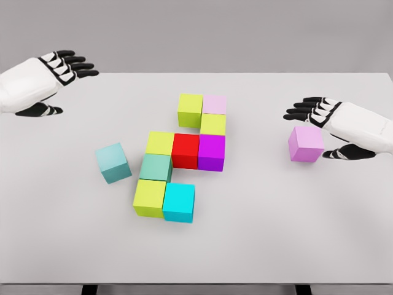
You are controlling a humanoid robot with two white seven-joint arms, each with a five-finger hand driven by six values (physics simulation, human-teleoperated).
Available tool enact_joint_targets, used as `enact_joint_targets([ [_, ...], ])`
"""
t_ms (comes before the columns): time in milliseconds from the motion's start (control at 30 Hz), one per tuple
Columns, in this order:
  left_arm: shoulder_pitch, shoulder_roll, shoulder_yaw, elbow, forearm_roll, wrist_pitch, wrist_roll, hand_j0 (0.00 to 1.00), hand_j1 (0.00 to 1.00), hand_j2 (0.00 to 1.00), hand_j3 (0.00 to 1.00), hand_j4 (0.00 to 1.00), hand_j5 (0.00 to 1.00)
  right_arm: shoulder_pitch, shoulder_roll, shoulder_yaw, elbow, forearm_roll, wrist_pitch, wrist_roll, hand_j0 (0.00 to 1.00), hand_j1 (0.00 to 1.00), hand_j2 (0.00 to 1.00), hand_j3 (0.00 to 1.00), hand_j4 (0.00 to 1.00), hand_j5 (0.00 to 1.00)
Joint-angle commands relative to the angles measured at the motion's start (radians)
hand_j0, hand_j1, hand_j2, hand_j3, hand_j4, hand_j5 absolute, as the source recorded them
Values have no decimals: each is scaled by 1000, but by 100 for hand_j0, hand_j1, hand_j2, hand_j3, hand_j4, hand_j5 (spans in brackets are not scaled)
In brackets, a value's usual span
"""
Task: Assemble the squares on the desktop into the number 2
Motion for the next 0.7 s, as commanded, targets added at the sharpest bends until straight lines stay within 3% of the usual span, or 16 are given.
enact_joint_targets([
  [0, 0, 13, -4, -6, -21, 0, 0, 100, 100, 100, 100, 100, 100, 0, -3, -2, -1, -6, 2, -1, 100, 100, 100, 100, 100, 100],
  [167, 0, 13, -14, -8, -30, 0, -31, 100, 100, 100, 100, 100, 100, 0, 2, -2, -5, -20, 2, -5, 100, 100, 100, 100, 100, 100],
  [267, -3, 13, -25, -8, -69, 0, -144, 100, 100, 100, 100, 100, 100, 2, 2, -14, -1, -25, 2, 19, 100, 100, 100, 100, 100, 100],
  [333, -11, 11, -54, -6, -124, 0, -150, 100, 100, 100, 100, 100, 100, 8, 18, -141, -4, -26, 2, 177, 100, 100, 100, 100, 100, 100],
  [400, -15, 13, -70, -6, -158, 0, -150, 100, 100, 100, 100, 100, 100, -1, 87, -195, -4, -17, 2, 196, 100, 100, 100, 100, 100, 100],
  [500, -23, 42, -93, -6, -199, 0, -152, 100, 100, 100, 100, 100, 100, -31, 49, -189, -2, -8, 2, 196, 100, 100, 100, 100, 100, 100],
  [533, -25, 48, -96, -6, -201, 0, -153, 100, 100, 100, 100, 100, 100, -55, 25, -166, 1, -6, 2, 196, 100, 100, 100, 100, 100, 100],
  [600, -43, 48, -123, -6, -210, 0, -158, 100, 100, 100, 100, 100, 100, -174, -31, 11, 6, -9, 2, 196, 100, 100, 100, 100, 100, 100],
  [667, -80, 42, -182, -2, -205, 0, -158, 100, 100, 100, 100, 100, 100, -333, -64, 199, 90, -15, 2, 196, 100, 100, 100, 100, 100, 100],
])
